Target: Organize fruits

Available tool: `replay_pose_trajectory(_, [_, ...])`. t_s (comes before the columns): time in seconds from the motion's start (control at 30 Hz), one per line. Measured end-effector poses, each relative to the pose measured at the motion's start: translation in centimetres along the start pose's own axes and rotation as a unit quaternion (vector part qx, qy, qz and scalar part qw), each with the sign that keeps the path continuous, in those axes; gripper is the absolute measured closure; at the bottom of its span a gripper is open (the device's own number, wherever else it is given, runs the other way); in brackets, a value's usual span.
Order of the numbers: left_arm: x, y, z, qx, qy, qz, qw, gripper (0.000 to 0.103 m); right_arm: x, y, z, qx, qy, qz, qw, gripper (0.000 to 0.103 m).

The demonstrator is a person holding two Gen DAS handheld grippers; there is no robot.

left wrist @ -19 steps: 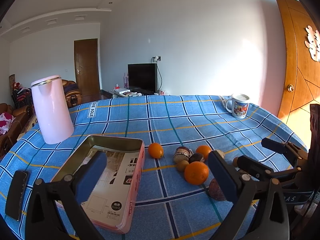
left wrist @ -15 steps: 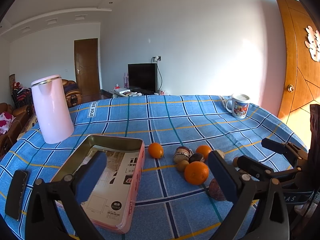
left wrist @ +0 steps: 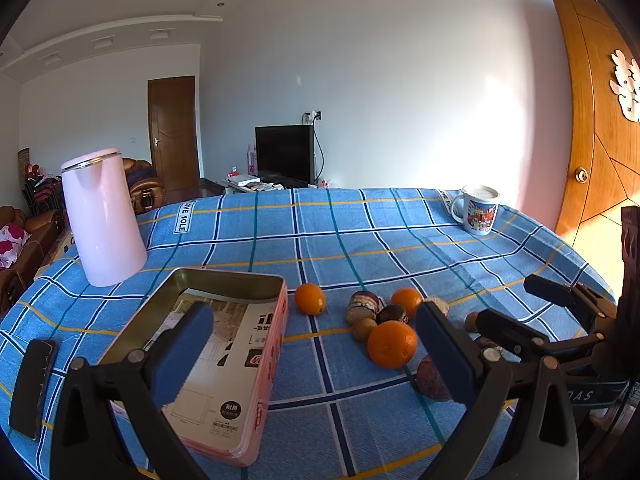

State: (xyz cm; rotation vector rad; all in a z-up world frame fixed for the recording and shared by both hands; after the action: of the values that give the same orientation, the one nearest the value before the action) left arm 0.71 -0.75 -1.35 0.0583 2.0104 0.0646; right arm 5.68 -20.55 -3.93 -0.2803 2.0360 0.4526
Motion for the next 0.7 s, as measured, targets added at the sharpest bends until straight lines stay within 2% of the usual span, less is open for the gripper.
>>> replay_pose_trajectory(0.4, [0.5,-0.6,0.7,0.005,0.008,-0.003,0.9999,0.0,0.2,-0.6,0.1,0.009,0.004,0.004,1.0,0.001])
replay_pose_trajectory(0.5, [1.1,-1.7,1.3,0.024,0.018,-0.002,0.9995,0.0,0.6,-1.4,-0.1,0.018,0.004,0.002,1.0,0.001])
replay_pose_trajectory(0.63, [2.1,-3.8,2.5,0.055,0.038,0.01,0.9977,0.001,1.7,-3.3,-0.1,0.059,0.008,0.001,0.998,0.001])
replay_pose_trajectory(0.7, [2.5,-4.9,3.0,0.068,0.046,0.017,0.9965,0.003,2.3,-4.4,0.0,0.06,0.014,0.009,0.998,0.001])
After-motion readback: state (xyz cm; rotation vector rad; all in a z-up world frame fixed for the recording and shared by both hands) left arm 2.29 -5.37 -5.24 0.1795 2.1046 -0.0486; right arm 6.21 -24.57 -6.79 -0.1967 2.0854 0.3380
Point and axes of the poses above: each gripper's, at about its wrist camera, not at the fingertips, and z roughly the way its jaws point, y to its left, x to its underside, the point moved 1 cm from there along z, roughly the way its jaws point, and after that the axes turned 6 degrees about z, right-handed, at the moved point
